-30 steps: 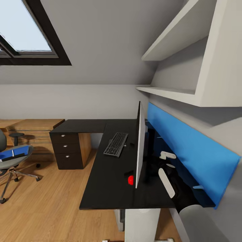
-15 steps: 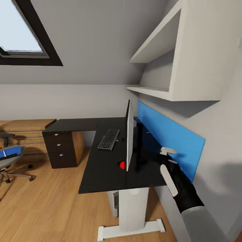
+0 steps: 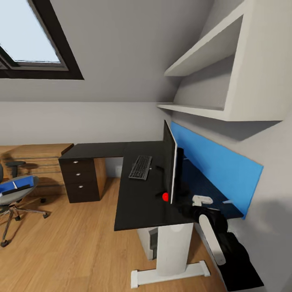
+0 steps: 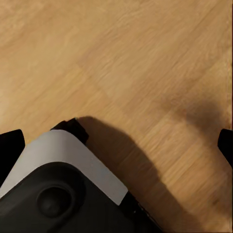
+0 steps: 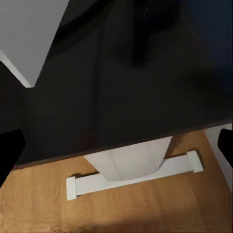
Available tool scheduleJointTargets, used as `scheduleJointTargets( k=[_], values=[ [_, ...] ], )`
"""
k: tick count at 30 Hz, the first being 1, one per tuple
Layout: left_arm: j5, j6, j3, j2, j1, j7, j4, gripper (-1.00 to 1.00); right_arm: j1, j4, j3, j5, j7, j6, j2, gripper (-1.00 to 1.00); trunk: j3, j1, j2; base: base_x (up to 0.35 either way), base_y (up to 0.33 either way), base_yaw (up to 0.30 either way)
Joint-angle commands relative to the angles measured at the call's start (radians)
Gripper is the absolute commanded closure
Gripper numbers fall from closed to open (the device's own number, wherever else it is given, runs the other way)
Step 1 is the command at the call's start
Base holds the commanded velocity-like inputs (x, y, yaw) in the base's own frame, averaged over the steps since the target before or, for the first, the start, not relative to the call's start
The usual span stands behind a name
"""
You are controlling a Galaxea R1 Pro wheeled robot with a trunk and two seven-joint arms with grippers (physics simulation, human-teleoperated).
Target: In the bedroom, organize the workspace by keeping the computer under the desk, ensuring the monitor is on the desk, placing the keyboard on the desk next to the monitor, placing the mouse on the desk next to the keyboard, moving the folder from the swivel chair onto the desk next to the mouse, stacking the notebook on top of the folder with the pen on top of the notebook, and positioning the swivel chair next to the desk.
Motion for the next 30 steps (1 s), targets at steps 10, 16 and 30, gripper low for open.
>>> scheduleJointTargets(
  k=[10,16,30],
  values=[
    [0.003,0.172,-0.001,0.033,-0.191,0.014,-0.003,-1.0,0.087,-0.004,-0.003,-0.174,-0.014,0.012,0.005,-1.0,-0.001,0.0,-0.001,-0.001,0.316,-0.001],
    [0.004,0.201,-0.002,0.045,-0.312,0.015,-0.003,-1.0,0.177,-0.026,0.022,-0.222,-0.013,-0.001,0.013,-1.0,-0.001,0.0,-0.001,0.0,0.317,-0.061],
    [0.002,0.304,-0.005,0.042,-0.458,0.022,0.02,-1.0,0.191,-0.042,0.2,-0.212,-0.016,-0.088,0.021,-1.0,-0.001,0.0,-0.001,0.025,0.318,-0.018]
  ],
)
